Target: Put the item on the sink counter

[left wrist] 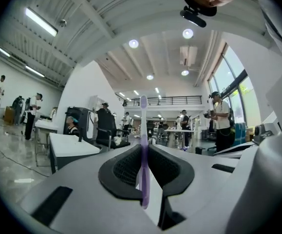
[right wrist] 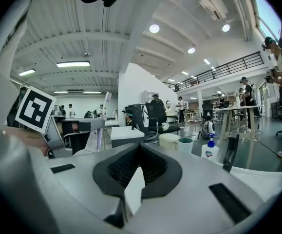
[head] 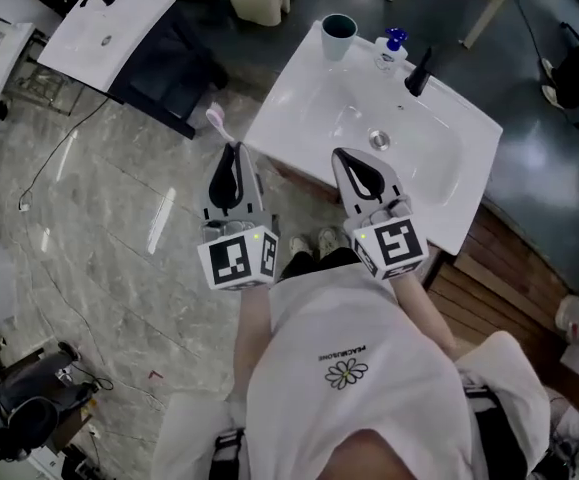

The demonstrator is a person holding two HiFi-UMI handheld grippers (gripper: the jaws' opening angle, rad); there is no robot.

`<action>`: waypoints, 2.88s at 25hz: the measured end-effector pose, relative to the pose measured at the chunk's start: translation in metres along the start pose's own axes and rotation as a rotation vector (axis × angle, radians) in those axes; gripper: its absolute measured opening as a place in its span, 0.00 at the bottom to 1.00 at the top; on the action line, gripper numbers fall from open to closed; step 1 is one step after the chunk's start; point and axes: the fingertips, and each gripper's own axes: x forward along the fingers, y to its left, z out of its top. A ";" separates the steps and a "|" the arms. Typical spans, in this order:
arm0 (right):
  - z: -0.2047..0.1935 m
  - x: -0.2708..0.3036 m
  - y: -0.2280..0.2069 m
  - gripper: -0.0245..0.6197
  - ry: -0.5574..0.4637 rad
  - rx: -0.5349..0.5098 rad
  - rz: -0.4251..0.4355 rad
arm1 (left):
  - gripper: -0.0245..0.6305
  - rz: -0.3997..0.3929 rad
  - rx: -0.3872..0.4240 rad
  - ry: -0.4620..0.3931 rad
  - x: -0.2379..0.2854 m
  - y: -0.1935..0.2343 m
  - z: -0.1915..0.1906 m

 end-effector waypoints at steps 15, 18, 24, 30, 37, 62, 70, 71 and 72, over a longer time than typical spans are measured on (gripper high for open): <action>-0.001 -0.010 -0.087 0.05 -0.023 0.076 -0.337 | 0.12 -0.280 0.041 0.027 0.092 -0.044 0.015; 0.003 -0.004 -0.085 0.05 -0.028 0.077 -0.384 | 0.12 -0.325 0.038 0.036 0.109 -0.040 0.016; 0.008 0.008 -0.080 0.05 -0.036 0.090 -0.427 | 0.12 -0.389 0.055 0.032 0.128 -0.038 0.015; 0.005 0.013 -0.080 0.05 -0.025 0.095 -0.462 | 0.12 -0.435 0.021 0.050 0.139 -0.038 0.010; 0.003 0.012 -0.077 0.05 -0.012 0.100 -0.484 | 0.12 -0.462 0.015 0.084 0.146 -0.035 0.002; -0.003 0.004 -0.062 0.05 0.046 0.069 -0.489 | 0.12 -0.521 0.075 0.593 0.208 -0.036 -0.150; -0.005 -0.002 -0.059 0.05 0.058 0.071 -0.515 | 0.12 -0.520 0.100 0.750 0.220 -0.032 -0.187; -0.005 -0.003 -0.060 0.05 0.060 0.072 -0.520 | 0.12 -0.522 0.090 0.768 0.221 -0.032 -0.191; -0.005 -0.004 -0.061 0.05 0.062 0.073 -0.525 | 0.12 -0.525 0.083 0.784 0.221 -0.032 -0.194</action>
